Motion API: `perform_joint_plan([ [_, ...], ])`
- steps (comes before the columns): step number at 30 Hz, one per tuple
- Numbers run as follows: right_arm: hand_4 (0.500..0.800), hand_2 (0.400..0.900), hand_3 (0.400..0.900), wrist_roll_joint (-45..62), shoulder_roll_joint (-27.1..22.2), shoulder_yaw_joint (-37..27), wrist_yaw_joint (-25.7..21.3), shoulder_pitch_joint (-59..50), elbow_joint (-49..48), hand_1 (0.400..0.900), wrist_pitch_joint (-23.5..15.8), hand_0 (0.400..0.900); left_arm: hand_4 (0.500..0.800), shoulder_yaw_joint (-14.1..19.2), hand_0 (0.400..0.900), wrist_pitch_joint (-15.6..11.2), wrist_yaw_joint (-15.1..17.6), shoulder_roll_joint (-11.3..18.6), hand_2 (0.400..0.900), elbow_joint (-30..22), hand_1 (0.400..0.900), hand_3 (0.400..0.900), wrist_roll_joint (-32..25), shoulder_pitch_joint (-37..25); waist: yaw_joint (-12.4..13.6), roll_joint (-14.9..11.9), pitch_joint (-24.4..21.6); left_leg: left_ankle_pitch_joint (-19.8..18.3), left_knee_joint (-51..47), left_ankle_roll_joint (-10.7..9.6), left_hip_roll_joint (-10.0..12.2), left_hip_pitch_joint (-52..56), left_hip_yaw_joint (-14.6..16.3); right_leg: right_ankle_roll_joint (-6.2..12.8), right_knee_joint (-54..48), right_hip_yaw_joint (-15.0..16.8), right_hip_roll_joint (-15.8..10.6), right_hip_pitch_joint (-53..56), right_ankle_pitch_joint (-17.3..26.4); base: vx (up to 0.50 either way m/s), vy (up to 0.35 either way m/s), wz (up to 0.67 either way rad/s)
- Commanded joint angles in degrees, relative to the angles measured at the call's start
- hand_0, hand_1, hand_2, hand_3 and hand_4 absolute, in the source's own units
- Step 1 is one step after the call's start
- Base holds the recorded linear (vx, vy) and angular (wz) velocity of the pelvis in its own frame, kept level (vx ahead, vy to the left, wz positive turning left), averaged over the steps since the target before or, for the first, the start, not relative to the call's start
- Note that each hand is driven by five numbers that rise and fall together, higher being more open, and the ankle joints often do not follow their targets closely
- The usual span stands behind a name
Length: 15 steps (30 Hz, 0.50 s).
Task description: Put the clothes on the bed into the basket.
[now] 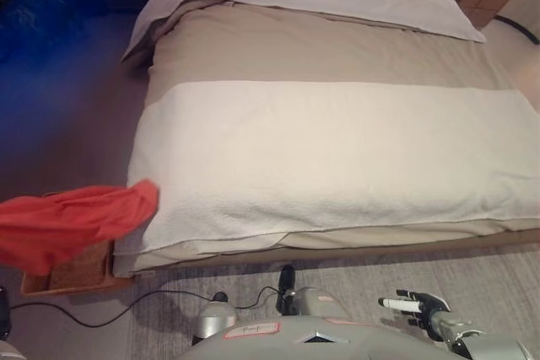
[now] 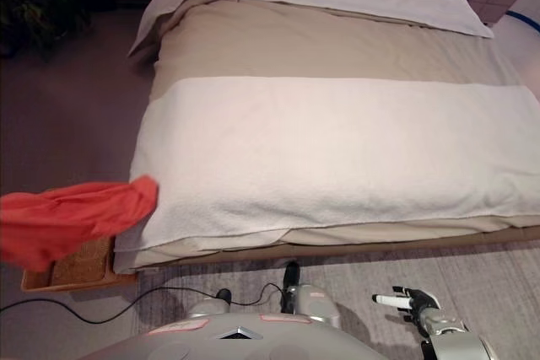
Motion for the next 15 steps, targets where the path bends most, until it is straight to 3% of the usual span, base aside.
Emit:
perform_joint_plan([
  [1, 0.800, 0.900, 0.900, -1.61, -3.55, 2.16, -0.04, -0.65, 2.30, 0.900, 0.17, 0.900, 0.500, 4.50, 0.400, -1.15, 1.74, 9.40, 0.400, -0.36, 0.400, 0.400, 1.79, 0.74, 0.45, -0.31, 1.10, -4.12, -0.36, 1.29, -0.90, 6.55, 3.66, 8.74, 0.19, 4.89, -6.41, -5.58, 10.33, 0.00, 0.028, -0.04],
  [5, 0.800, 0.900, 0.900, -1.98, -3.82, 2.25, 0.14, 0.20, 1.97, 0.900, 0.22, 0.900, 0.500, 8.07, 0.400, -0.85, 1.59, 12.83, 0.400, 0.12, 0.400, 0.400, 0.95, 1.98, 1.06, -1.17, 1.67, -4.23, -0.36, 1.37, -0.82, 6.53, 3.85, 9.07, -0.27, 4.58, -6.61, -5.50, 10.80, 0.01, 0.008, 0.01],
  [15, 0.800, 0.900, 0.900, -1.41, -2.45, 3.82, 0.86, -0.81, 2.09, 0.900, 0.21, 0.900, 0.500, 1.35, 0.400, -1.71, 2.55, 8.99, 0.400, -1.89, 0.400, 0.400, -0.67, -5.26, 1.00, -1.65, 3.36, -4.77, -0.36, 1.59, -1.46, 7.04, 3.93, 9.09, -1.01, 4.41, -7.03, -5.28, 11.14, 0.00, 0.018, -0.01],
])
